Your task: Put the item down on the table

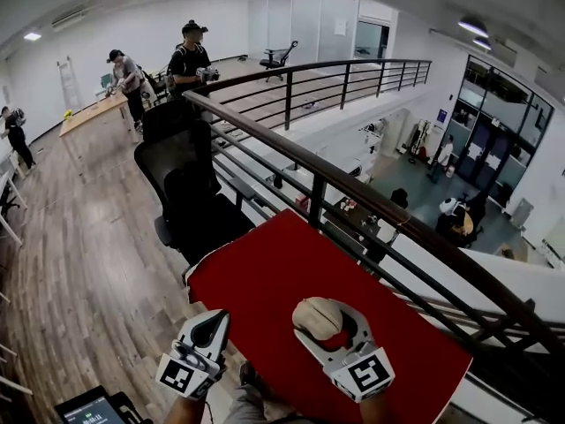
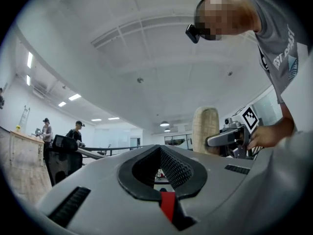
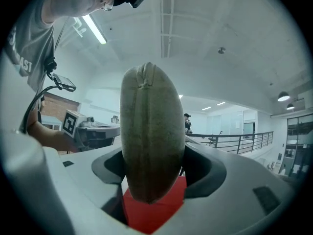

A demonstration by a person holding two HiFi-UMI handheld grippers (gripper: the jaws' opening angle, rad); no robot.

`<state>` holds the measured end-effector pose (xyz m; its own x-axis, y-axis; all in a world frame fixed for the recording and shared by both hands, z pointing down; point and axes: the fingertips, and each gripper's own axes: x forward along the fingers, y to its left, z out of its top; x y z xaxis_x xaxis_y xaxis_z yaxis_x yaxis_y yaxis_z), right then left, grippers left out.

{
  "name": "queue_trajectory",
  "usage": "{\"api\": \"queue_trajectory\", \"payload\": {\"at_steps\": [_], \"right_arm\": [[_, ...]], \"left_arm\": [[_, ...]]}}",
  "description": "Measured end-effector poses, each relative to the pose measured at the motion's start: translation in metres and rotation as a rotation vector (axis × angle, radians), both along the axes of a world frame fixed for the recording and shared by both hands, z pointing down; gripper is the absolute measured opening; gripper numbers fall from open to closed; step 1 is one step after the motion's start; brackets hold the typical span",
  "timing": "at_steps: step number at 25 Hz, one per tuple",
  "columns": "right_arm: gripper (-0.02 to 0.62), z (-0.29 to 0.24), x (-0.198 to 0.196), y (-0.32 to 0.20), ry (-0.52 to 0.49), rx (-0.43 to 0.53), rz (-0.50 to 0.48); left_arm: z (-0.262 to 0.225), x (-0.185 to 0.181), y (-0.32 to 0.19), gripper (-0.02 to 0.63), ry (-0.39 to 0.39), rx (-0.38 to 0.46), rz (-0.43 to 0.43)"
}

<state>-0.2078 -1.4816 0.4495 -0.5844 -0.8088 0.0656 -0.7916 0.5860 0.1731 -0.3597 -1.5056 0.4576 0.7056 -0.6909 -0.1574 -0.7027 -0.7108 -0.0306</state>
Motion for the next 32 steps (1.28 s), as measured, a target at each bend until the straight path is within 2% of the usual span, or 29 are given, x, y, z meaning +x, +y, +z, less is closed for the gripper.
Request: {"api": "queue_trajectory", "payload": {"at_steps": [6, 12, 15, 19, 23, 28, 30, 32], "right_arm": [[0.282, 0.018, 0.034, -0.128, 0.008, -0.051, 0.087], [0.282, 0.066, 0.019, -0.294, 0.035, -0.098, 0.161], [0.282, 0.093, 0.024, -0.360, 0.054, -0.137, 0.197], [0.282, 0.142, 0.038, -0.445, 0.089, -0.196, 0.239], [0.282, 0.193, 0.055, -0.516, 0.126, -0.277, 0.270], [0.282, 0.260, 0.076, -0.577, 0.141, -0.398, 0.325], [0.282, 0.287, 0.084, -0.593, 0.184, -0.450, 0.342], [0.282, 0.316, 0.091, -0.608, 0.276, -0.504, 0.353]], "left_arm": [[0.020, 0.038, -0.135, 0.000, 0.016, -0.041, 0.079], [0.058, 0.019, -0.290, 0.000, 0.036, -0.081, 0.104], [0.083, 0.015, -0.347, 0.000, 0.039, -0.117, 0.095], [0.110, 0.017, -0.416, 0.000, 0.055, -0.104, 0.093], [0.139, 0.025, -0.468, 0.000, 0.047, -0.110, 0.080], [0.175, 0.035, -0.506, 0.000, 0.028, -0.143, 0.087], [0.182, 0.038, -0.514, 0.000, 0.026, -0.152, 0.088], [0.190, 0.040, -0.521, 0.000, 0.039, -0.161, 0.092]]}}
